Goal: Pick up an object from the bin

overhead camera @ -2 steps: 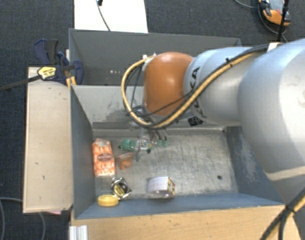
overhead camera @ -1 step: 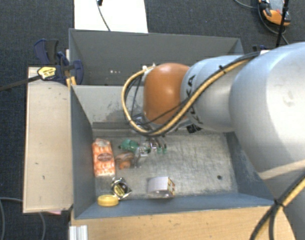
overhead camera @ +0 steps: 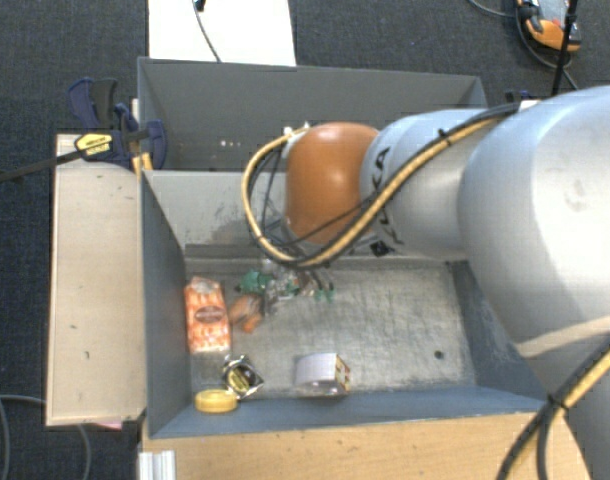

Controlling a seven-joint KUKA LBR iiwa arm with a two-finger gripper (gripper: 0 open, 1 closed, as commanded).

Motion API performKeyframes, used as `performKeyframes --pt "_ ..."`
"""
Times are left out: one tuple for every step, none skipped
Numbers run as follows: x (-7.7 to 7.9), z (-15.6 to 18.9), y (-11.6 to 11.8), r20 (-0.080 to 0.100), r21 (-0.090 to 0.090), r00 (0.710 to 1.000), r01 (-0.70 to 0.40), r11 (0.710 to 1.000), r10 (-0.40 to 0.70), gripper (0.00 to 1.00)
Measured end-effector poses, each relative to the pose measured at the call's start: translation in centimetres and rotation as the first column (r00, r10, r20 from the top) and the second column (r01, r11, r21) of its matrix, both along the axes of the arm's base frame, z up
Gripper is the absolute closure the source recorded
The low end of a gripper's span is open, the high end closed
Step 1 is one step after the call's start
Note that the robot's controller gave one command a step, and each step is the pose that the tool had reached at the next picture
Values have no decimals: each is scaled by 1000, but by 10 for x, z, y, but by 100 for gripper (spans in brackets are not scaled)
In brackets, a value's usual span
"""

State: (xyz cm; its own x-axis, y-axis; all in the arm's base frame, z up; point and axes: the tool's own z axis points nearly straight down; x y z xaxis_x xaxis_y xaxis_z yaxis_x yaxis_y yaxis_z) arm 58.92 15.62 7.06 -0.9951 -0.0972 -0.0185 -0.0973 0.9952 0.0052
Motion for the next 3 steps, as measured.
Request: performKeyframes --pt "0 1 0 -2 -1 1000 -8 1000 8 100" --pt "-1 5 -1 -10 -4 1000 -10 1000 10 100" --pt "-4 18 -2 -22 -7 1000 -9 1000 9 100"
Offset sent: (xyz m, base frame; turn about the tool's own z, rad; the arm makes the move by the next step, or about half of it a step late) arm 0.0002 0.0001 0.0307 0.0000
